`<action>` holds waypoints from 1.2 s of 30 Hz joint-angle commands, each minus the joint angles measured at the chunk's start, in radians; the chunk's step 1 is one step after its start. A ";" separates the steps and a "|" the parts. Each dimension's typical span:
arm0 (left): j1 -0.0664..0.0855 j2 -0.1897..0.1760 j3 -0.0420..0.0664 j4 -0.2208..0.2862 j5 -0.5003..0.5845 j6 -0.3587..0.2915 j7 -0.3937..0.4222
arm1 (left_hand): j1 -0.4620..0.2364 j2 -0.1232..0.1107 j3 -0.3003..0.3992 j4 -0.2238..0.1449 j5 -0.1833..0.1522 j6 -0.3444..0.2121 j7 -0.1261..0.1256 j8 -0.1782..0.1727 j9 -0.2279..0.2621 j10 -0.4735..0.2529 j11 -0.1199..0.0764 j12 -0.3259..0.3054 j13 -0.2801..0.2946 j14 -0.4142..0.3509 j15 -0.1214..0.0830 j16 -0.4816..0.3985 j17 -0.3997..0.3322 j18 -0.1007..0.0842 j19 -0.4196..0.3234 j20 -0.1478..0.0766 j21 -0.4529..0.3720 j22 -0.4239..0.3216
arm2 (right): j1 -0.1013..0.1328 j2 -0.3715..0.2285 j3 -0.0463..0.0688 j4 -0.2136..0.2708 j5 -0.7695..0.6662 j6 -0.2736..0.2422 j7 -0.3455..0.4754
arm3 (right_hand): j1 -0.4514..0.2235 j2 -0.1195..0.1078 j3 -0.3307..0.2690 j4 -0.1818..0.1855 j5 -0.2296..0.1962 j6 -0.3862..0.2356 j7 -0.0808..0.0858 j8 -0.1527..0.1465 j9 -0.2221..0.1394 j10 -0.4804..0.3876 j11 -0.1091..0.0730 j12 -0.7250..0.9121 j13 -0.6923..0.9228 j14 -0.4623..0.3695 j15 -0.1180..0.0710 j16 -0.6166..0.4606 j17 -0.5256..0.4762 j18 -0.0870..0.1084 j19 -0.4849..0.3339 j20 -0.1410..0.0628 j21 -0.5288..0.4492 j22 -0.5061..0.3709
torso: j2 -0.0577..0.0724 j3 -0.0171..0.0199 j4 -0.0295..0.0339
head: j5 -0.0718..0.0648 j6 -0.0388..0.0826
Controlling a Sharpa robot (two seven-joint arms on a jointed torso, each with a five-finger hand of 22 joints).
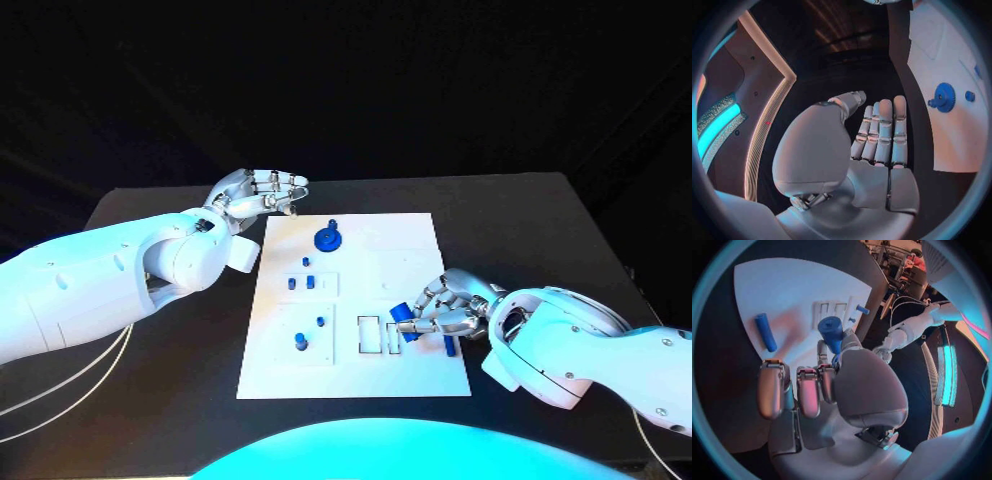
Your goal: Assemble the parts on the task board
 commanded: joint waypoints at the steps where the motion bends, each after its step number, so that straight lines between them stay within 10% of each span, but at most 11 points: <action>1: 0.000 0.002 0.001 0.002 0.005 0.015 0.004 | -0.003 0.004 -0.003 0.000 0.002 -0.005 0.001 0.004 0.001 -0.006 -0.002 0.004 0.000 -0.007 -0.002 -0.004 -0.001 0.013 0.000 0.008 -0.006 -0.001 | 0.000 0.017 -0.001 -0.007 0.058 0.005 0.008 | 0.006 0.003 -0.001 0.002 0.001 0.010 -0.005 0.004 0.001 0.013 -0.005 0.007 0.102 0.093 -0.009 0.006 0.198 -0.013 0.041 -0.004 0.001 0.211 | 0.002 0.0011 -0.0007 | 0.001 -0.001; 36: 0.001 -0.001 0.001 0.006 0.005 0.018 0.002 | -0.003 0.004 -0.003 0.000 0.002 -0.005 0.001 0.004 0.001 -0.006 -0.002 0.004 0.000 -0.007 -0.002 -0.004 -0.001 0.013 0.000 0.008 -0.006 -0.001 | -0.041 0.184 -0.008 -0.141 0.015 0.024 -0.030 | -0.070 0.029 -0.049 0.006 0.000 0.013 -0.005 0.008 0.003 0.012 -0.005 -0.001 0.100 0.092 -0.010 0.005 0.195 -0.012 0.038 -0.006 -0.004 0.209 | 0.002 0.0008 0.0000 | 0.004 -0.006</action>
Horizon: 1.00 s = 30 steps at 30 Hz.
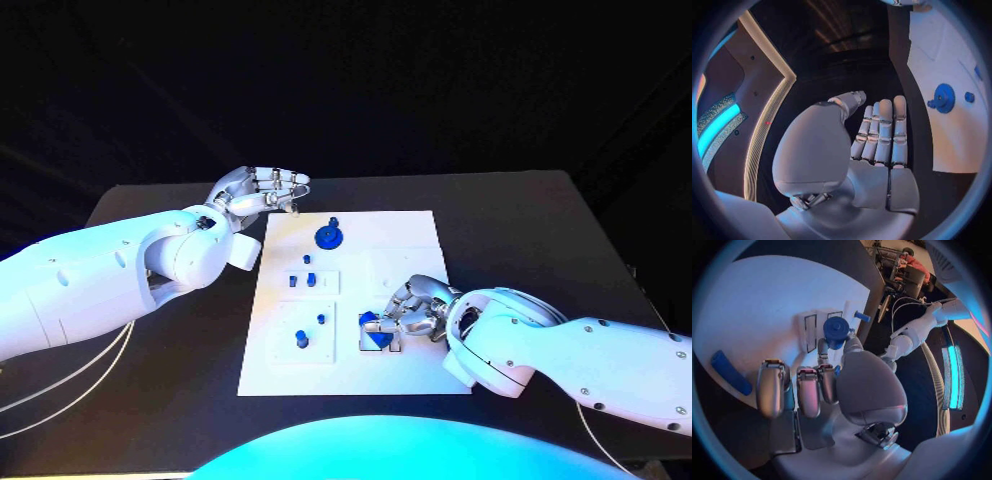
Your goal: Assemble the parts on the task board
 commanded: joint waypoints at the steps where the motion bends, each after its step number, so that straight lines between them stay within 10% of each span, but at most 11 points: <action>1: 0.001 0.000 0.001 0.004 0.005 0.015 0.004 | -0.003 0.004 -0.003 0.000 0.002 -0.005 0.001 0.004 0.001 -0.006 -0.002 0.004 0.000 -0.007 -0.002 -0.004 -0.001 0.013 0.000 0.008 -0.006 -0.001 | -0.006 0.005 -0.004 -0.005 -0.027 0.011 -0.024 | -0.013 0.000 -0.006 -0.001 0.000 0.000 0.003 0.001 -0.001 0.013 -0.006 -0.001 0.101 0.088 -0.006 0.005 0.194 -0.012 0.038 -0.006 -0.005 0.209 | 0.000 0.0005 0.0004 | -0.001 0.000; 10: 0.001 -0.002 0.001 0.004 0.005 0.016 0.002 | -0.003 0.004 -0.003 0.000 0.002 -0.005 0.001 0.004 0.001 -0.006 -0.002 0.004 0.000 -0.007 -0.002 -0.004 -0.001 0.013 0.000 0.008 -0.006 -0.001 | -0.006 -0.002 -0.004 0.017 -0.039 0.032 -0.020 | -0.122 0.006 -0.061 0.002 0.001 -0.001 0.001 0.012 0.007 0.011 -0.007 -0.009 0.098 0.089 -0.007 0.005 0.197 -0.012 0.037 -0.007 -0.006 0.209 | 0.000 0.0014 -0.0006 | 0.002 -0.003; 17: 0.001 -0.003 0.001 0.004 0.005 0.015 0.002 | -0.003 0.004 -0.003 0.000 0.002 -0.005 0.001 0.004 0.001 -0.006 -0.002 0.004 0.000 -0.007 -0.002 -0.004 -0.001 0.013 0.000 0.008 -0.006 -0.001 | -0.007 -0.023 -0.004 0.040 -0.070 0.037 -0.017 | -0.230 -0.031 -0.044 0.004 0.006 -0.006 0.001 0.022 0.013 0.011 -0.008 -0.014 0.100 0.089 -0.008 0.006 0.199 -0.012 0.037 -0.007 -0.006 0.209 | -0.001 0.0008 0.0002 | 0.003 -0.004; 30: 0.001 -0.006 0.000 0.004 0.005 0.014 0.001 | -0.001 0.005 -0.003 0.000 0.003 -0.008 0.002 0.006 0.002 -0.010 -0.001 0.009 0.000 -0.008 -0.001 -0.003 -0.003 0.013 0.001 0.008 -0.010 -0.002 | -0.009 -0.077 -0.004 0.087 -0.087 0.069 -0.012 | -0.244 -0.023 -0.025 0.002 0.007 -0.006 0.001 0.024 0.015 0.013 -0.008 -0.013 0.101 0.090 -0.008 0.007 0.203 -0.013 0.039 -0.007 -0.001 0.210 | 0.000 0.0011 0.0004 | 0.009 -0.006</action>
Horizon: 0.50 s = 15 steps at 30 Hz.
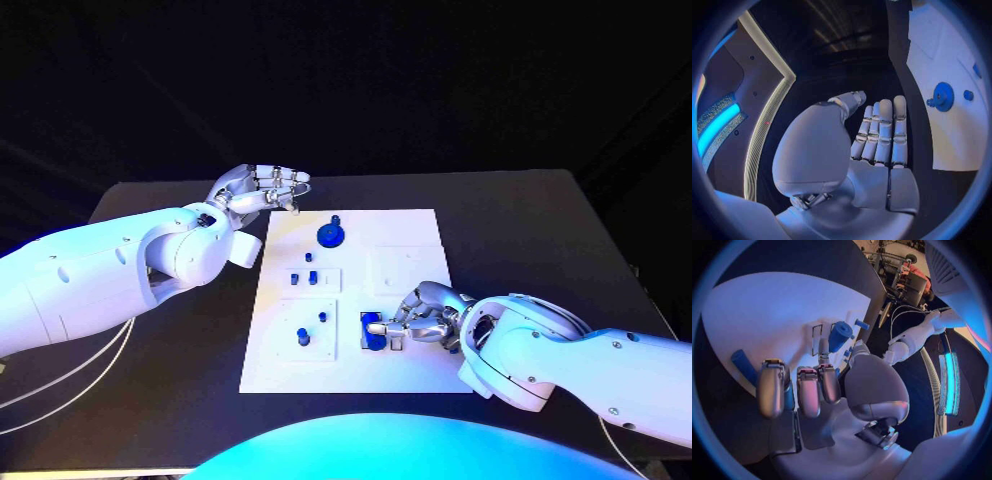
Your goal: Assemble the parts on the task board
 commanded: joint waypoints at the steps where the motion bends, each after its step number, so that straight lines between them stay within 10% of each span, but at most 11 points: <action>1: 0.001 -0.001 0.001 0.003 0.005 0.013 0.004 | -0.001 0.005 -0.003 0.000 0.003 -0.008 0.002 0.006 0.002 -0.010 0.000 0.005 0.000 -0.008 -0.001 -0.003 -0.002 0.013 0.001 0.008 -0.005 -0.002 | -0.003 -0.012 0.000 0.014 -0.022 0.039 0.007 | -0.008 0.006 0.008 0.000 0.006 -0.006 0.000 0.004 0.001 0.009 -0.004 -0.003 0.102 0.090 -0.008 0.006 0.203 -0.013 0.039 -0.007 -0.001 0.209 | 0.000 0.0005 0.0005 | 0.002 -0.001; 9: 0.001 -0.002 0.001 0.003 0.005 0.013 0.002 | -0.001 0.005 -0.003 0.000 0.003 -0.008 0.002 0.006 0.002 -0.010 0.000 0.005 0.000 -0.008 -0.001 -0.003 -0.002 0.013 0.001 0.008 -0.005 -0.002 | -0.012 -0.026 0.000 0.032 -0.020 0.071 0.021 | 0.101 0.013 0.034 -0.006 0.002 -0.008 -0.002 0.007 0.003 0.013 -0.006 -0.001 0.108 0.091 -0.009 0.007 0.207 -0.014 0.040 -0.009 0.005 0.211 | 0.000 0.0000 -0.0006 | 0.003 -0.002; 15: 0.001 -0.001 0.001 0.003 0.005 0.013 0.001 | -0.002 0.005 -0.003 0.000 0.003 -0.008 0.002 0.006 0.002 -0.010 0.000 0.006 0.000 -0.008 -0.001 -0.003 -0.003 0.013 0.002 0.008 -0.005 -0.002 | -0.015 -0.024 0.000 0.021 -0.020 0.046 0.022 | 0.173 0.062 0.058 -0.005 0.002 -0.003 -0.005 0.007 0.000 0.022 -0.009 0.009 0.122 0.092 -0.012 0.008 0.211 -0.015 0.043 -0.010 0.013 0.213 | 0.000 -0.0002 0.0007 | 0.002 0.000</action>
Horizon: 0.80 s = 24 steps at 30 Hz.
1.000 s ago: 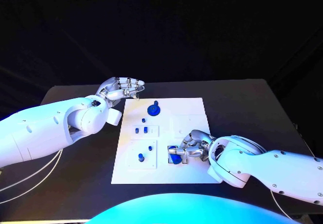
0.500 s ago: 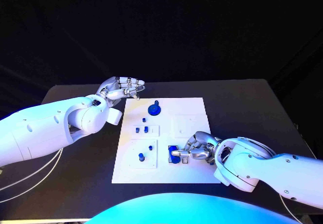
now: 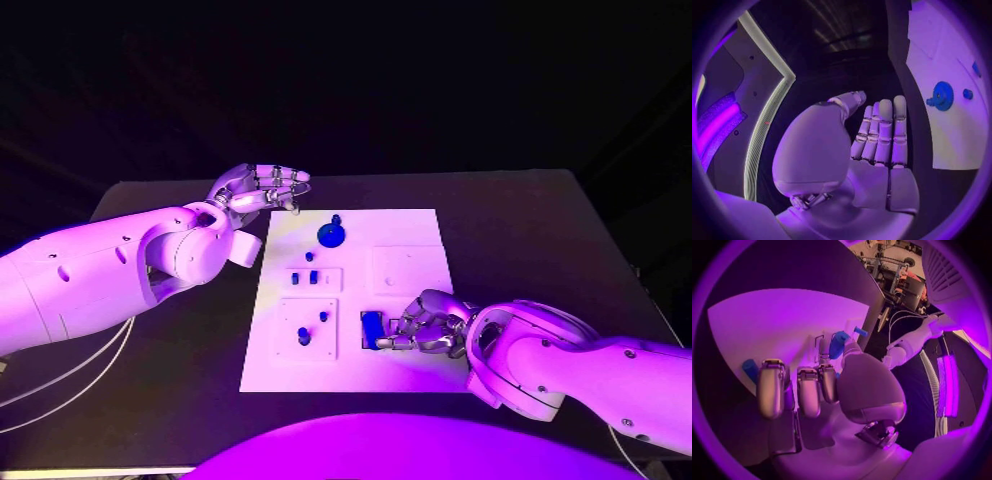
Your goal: Assemble the parts on the task board
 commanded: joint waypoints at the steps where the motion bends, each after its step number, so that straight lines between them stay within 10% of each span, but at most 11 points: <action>1: 0.001 0.001 0.001 0.003 0.005 0.014 0.003 | -0.002 0.005 -0.003 0.000 0.003 -0.008 0.002 0.006 0.001 -0.007 0.003 0.004 0.000 -0.008 -0.001 -0.003 -0.001 0.013 0.002 0.008 -0.004 -0.001 | -0.002 0.003 0.000 -0.006 -0.012 0.005 0.015 | 0.014 0.020 0.011 0.002 0.002 0.002 -0.001 0.003 -0.002 0.022 -0.009 0.009 0.123 0.096 -0.008 0.005 0.212 -0.015 0.043 -0.010 0.007 0.213 | 0.000 -0.0004 0.0015 | -0.001 0.001; 14: 0.001 0.002 0.000 0.001 0.005 0.016 0.000 | -0.002 0.005 -0.003 0.000 0.003 -0.008 0.002 0.006 0.001 -0.007 0.003 0.004 0.000 -0.008 -0.001 -0.003 -0.001 0.013 0.002 0.008 -0.004 -0.001 | -0.003 0.029 0.000 -0.034 -0.011 -0.001 0.014 | -0.007 0.035 -0.002 0.004 -0.001 0.008 -0.003 0.004 -0.003 0.026 -0.010 0.012 0.127 0.096 -0.009 0.006 0.215 -0.017 0.046 -0.012 0.015 0.215 | 0.000 -0.0005 0.0003 | 0.000 0.000; 24: 0.001 0.001 0.000 0.001 0.005 0.019 -0.004 | -0.002 0.006 -0.003 0.001 0.003 -0.009 0.002 0.007 0.001 -0.008 0.003 0.005 -0.001 -0.009 -0.001 -0.003 -0.002 0.013 0.002 0.008 -0.005 -0.002 | -0.003 0.025 0.000 -0.031 -0.012 0.036 0.021 | 0.096 -0.034 -0.019 -0.004 0.004 0.006 -0.003 -0.001 -0.009 0.025 -0.011 0.008 0.129 0.096 -0.010 0.006 0.213 -0.016 0.043 -0.013 0.010 0.213 | 0.001 -0.0009 0.0006 | 0.002 -0.003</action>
